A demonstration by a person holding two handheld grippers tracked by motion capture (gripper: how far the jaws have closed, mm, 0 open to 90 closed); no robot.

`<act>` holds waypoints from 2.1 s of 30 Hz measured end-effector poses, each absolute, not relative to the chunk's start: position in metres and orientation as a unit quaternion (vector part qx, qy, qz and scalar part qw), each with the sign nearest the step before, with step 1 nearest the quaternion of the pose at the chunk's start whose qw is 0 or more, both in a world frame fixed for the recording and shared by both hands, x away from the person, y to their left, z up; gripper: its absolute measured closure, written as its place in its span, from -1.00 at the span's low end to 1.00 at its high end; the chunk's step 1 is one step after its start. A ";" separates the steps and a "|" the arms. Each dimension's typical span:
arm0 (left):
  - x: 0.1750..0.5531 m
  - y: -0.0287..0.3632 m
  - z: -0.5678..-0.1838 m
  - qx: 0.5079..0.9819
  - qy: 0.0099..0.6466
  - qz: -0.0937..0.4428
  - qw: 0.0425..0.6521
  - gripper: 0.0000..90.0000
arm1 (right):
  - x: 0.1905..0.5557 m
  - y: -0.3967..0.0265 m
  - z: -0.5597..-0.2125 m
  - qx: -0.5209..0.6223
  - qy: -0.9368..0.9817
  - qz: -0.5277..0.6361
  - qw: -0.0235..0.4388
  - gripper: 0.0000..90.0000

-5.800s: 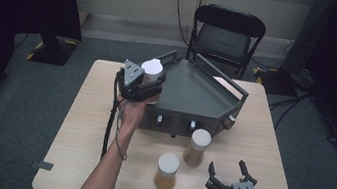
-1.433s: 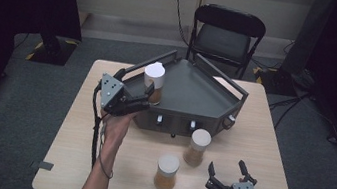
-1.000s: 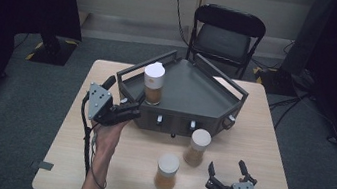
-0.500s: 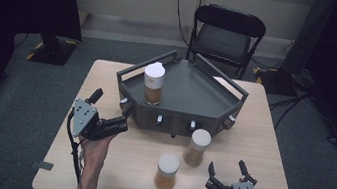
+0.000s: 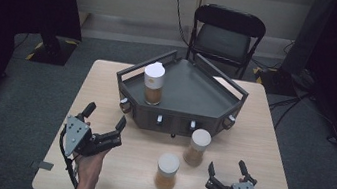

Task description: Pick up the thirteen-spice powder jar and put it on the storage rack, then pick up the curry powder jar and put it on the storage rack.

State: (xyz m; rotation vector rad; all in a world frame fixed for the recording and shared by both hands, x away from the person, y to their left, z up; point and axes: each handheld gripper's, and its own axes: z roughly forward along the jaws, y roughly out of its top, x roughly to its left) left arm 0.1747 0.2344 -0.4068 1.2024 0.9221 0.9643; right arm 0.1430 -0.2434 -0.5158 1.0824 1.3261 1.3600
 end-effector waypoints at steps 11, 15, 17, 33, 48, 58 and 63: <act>0.156 0.232 -0.433 0.527 0.412 0.418 0.614 -1.00 | 0.143 -0.243 -0.516 0.440 0.539 0.552 0.460 -0.95; 0.151 0.231 -0.447 0.528 0.417 0.417 0.611 -1.00 | 0.143 -0.244 -0.516 0.440 0.539 0.553 0.460 -0.95; 0.148 0.231 -0.454 0.533 0.421 0.416 0.605 -1.00 | 0.143 -0.244 -0.516 0.439 0.539 0.553 0.459 -0.95; 0.144 0.224 -0.494 0.540 0.432 0.425 0.584 -1.00 | 0.143 -0.244 -0.516 0.439 0.539 0.553 0.459 -0.95; 0.136 0.218 -0.519 0.536 0.437 0.449 0.566 -1.00 | 0.143 -0.244 -0.516 0.439 0.539 0.553 0.460 -0.95; 0.137 0.214 -0.517 0.539 0.440 0.452 0.558 -0.99 | 0.143 -0.244 -0.516 0.439 0.540 0.554 0.458 -0.95; 0.137 0.213 -0.517 0.538 0.441 0.453 0.557 -0.99 | 0.143 -0.246 -0.516 0.438 0.539 0.557 0.455 -0.96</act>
